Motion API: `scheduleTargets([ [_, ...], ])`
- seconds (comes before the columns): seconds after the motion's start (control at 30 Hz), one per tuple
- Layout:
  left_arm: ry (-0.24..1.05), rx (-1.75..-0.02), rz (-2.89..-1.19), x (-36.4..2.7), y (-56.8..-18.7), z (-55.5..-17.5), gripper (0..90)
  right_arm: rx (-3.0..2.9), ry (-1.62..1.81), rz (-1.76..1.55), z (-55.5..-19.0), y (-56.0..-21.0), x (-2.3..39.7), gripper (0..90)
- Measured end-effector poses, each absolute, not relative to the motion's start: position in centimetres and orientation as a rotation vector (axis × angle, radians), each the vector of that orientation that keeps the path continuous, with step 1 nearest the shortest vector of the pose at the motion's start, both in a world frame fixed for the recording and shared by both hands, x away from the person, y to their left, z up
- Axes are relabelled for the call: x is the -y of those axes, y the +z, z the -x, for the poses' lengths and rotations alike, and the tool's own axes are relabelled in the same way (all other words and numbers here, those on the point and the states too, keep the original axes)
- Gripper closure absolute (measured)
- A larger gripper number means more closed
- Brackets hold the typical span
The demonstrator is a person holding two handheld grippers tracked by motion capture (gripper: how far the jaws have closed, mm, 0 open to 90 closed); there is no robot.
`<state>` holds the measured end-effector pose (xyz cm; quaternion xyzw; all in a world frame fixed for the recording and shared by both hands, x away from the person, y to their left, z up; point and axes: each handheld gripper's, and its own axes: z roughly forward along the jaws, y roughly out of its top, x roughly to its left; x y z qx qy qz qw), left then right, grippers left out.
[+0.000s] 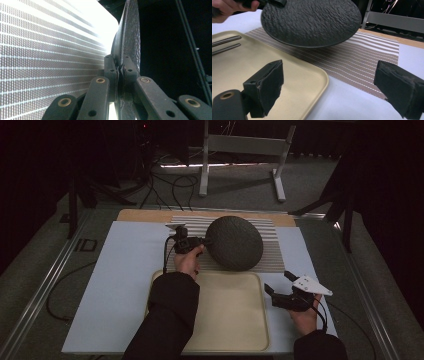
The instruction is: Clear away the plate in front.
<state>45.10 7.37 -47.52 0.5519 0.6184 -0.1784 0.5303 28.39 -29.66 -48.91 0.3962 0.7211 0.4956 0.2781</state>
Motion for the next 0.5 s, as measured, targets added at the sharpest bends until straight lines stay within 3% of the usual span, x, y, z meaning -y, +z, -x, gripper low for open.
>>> scheduleTargets([
  [0.5, -0.446, -1.489, -1.313, -9.1, -47.4, -43.8, 86.9, -1.933, 1.328, -1.067, -28.4, -48.9, 29.7, 9.1],
])
